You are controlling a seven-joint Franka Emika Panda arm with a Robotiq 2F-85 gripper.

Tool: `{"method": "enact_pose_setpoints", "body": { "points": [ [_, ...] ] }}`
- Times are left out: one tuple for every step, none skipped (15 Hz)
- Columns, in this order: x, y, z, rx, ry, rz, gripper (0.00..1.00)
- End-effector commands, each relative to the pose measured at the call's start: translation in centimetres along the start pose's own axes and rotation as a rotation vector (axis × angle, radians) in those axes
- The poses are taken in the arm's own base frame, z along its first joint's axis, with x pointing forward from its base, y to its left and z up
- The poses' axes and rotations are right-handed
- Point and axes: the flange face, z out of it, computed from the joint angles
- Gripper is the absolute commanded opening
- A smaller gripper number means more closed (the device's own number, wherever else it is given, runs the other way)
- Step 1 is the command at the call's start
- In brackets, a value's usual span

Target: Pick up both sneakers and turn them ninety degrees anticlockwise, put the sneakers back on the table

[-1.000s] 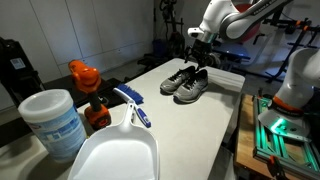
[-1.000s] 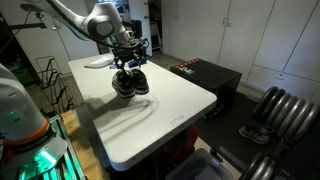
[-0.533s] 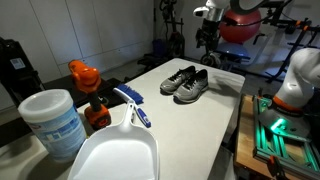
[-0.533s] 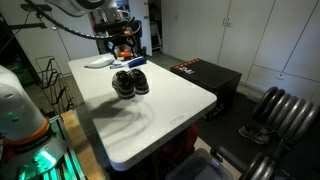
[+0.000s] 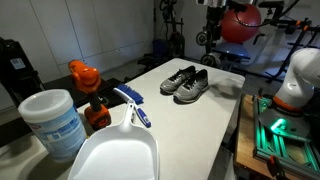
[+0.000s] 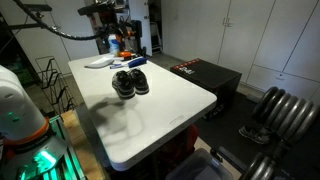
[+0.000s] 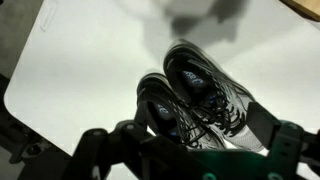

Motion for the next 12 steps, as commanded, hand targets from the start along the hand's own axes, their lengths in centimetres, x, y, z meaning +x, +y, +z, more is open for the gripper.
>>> {"method": "enact_pose_setpoints", "body": {
  "points": [
    [0.94,-0.47,-0.51,0.071,-0.038,0.179,1.00],
    [0.98,-0.40,-0.64,0.101,-0.044,0.221,1.00],
    [1.01,-0.48,-0.77,0.128,-0.050,0.262,1.00],
    [1.16,-0.50,-0.75,0.140,-0.055,0.313,1.00],
    [1.32,-0.46,-0.76,0.144,-0.051,0.367,1.00],
    [1.51,-0.51,-0.83,0.152,-0.050,0.418,1.00],
    [1.65,-0.54,-0.86,0.165,-0.046,0.470,1.00],
    [1.79,-0.69,-0.89,0.169,-0.040,0.523,1.00],
    [1.89,-0.80,-0.97,0.174,-0.034,0.578,1.00],
    [1.38,-0.57,-0.86,0.149,-0.035,0.485,1.00],
    [1.45,-0.63,-0.95,0.152,-0.035,0.520,1.00],
    [1.49,-0.71,-1.04,0.153,-0.035,0.538,1.00]
  ]
}}
